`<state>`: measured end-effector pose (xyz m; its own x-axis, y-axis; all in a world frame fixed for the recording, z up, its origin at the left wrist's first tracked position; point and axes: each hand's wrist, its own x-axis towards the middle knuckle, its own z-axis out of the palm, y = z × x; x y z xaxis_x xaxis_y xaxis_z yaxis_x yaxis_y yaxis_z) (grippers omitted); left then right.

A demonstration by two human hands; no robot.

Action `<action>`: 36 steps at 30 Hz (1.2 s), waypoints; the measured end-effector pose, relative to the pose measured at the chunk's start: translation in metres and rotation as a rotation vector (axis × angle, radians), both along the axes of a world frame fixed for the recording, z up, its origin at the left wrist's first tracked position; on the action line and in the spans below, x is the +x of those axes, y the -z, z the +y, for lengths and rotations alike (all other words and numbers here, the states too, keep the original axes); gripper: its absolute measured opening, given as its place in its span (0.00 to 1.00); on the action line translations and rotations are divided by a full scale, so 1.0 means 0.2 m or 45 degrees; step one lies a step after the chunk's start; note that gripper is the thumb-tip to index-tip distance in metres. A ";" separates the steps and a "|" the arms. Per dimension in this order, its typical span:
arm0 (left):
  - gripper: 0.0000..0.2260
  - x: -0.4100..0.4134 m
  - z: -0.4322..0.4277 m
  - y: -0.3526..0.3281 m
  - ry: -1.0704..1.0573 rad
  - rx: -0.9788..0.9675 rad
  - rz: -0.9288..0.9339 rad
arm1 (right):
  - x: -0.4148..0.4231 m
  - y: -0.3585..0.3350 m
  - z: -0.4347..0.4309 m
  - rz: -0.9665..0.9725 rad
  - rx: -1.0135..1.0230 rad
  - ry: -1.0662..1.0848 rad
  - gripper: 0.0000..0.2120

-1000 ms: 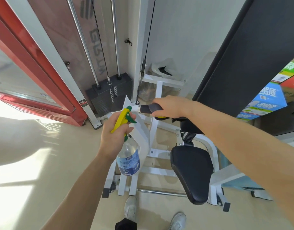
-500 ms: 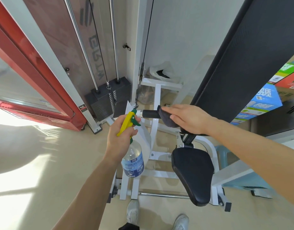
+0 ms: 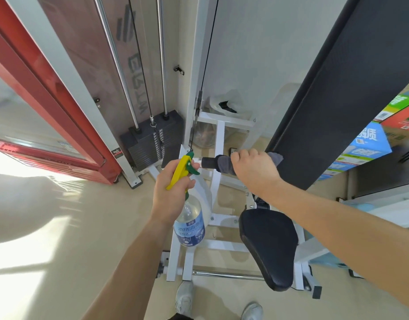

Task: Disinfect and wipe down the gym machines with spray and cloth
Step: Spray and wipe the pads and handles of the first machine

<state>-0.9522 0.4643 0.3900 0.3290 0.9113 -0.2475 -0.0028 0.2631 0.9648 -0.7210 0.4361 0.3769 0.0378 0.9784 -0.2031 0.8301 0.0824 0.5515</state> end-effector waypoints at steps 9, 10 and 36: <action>0.18 -0.09 0.02 0.04 -0.061 0.006 0.030 | -0.16 -0.02 0.31 0.520 -0.306 0.121 0.07; 0.17 -0.10 0.02 0.04 -0.067 0.001 0.030 | -0.16 -0.04 0.36 0.627 -0.420 0.158 0.08; 0.20 0.13 -0.10 -0.04 0.095 0.011 -0.030 | 0.19 -0.07 0.00 0.458 -0.061 0.121 0.11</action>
